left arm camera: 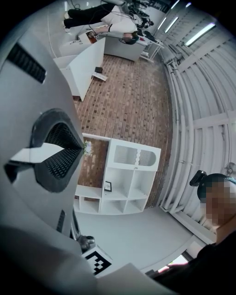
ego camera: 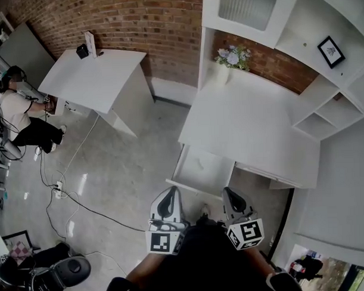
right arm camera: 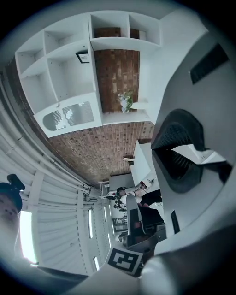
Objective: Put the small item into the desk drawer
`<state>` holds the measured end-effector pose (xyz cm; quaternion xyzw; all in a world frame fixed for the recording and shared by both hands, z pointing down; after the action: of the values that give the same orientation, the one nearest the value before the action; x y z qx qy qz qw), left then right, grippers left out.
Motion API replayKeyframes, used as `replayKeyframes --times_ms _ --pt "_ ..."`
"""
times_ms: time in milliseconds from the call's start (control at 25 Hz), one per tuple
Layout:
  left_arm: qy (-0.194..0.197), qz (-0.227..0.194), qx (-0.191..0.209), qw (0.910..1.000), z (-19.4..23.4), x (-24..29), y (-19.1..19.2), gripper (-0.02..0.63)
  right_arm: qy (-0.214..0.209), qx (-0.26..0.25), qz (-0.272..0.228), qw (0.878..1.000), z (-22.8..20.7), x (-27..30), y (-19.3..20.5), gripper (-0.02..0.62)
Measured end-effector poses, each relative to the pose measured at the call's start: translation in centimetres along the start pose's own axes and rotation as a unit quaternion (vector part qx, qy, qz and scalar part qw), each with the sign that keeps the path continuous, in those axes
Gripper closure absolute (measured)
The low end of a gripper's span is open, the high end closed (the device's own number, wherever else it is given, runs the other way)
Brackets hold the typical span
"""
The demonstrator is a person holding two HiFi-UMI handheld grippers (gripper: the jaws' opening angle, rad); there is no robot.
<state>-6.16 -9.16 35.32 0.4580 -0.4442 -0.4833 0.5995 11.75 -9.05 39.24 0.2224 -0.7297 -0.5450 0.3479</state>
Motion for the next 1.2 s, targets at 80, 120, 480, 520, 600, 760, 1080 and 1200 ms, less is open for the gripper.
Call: replayKeyframes --times_ms 80,120,480,520,600,760,1080,1200 --pt "0.004 0.002 0.003 1.0000 -0.2 0.3 -0.1 0.583 0.010 -0.004 -0.005 1.000 -0.2 -0.4 -0.5 0.581" --pt "0.003 0.003 0.001 1.0000 -0.2 0.3 0.0 0.582 0.015 -0.003 -0.006 1.000 -0.4 -0.6 -0.6 0.581" --pt "0.012 0.012 -0.004 0.9998 -0.8 0.5 0.6 0.583 0.022 -0.008 -0.015 1.000 -0.9 -0.3 -1.0 0.581" --pt "0.013 0.012 -0.004 0.9998 -0.9 0.4 0.6 0.582 0.021 -0.008 -0.018 1.000 -0.9 -0.3 -0.9 0.581" --pt "0.015 0.013 -0.003 0.9998 -1.0 0.3 0.7 0.582 0.019 -0.008 -0.021 1.000 -0.9 -0.2 -0.8 0.581" --pt "0.011 0.010 -0.001 0.9999 -1.0 0.1 0.6 0.583 0.018 -0.006 -0.024 1.000 -0.8 -0.3 -0.8 0.581" --pt "0.011 0.012 -0.005 0.9999 -1.2 0.0 0.8 0.583 0.018 -0.006 -0.021 1.000 -0.9 -0.5 -0.6 0.581" --pt "0.014 0.006 -0.003 0.9999 -1.3 0.0 0.5 0.583 0.020 -0.005 -0.018 1.000 -0.9 -0.5 -0.6 0.581"
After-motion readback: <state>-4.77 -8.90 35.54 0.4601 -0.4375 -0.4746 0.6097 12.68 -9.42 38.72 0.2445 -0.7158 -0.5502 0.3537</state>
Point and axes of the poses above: the fingertips, and each gripper's own axes: x forward along the fingers, z to its left, y out of its underside, the point moved 3 cm from there along -x, backward along the fingers, and after that the axes turned 12 degrees about -y, right-handed, at the moved point
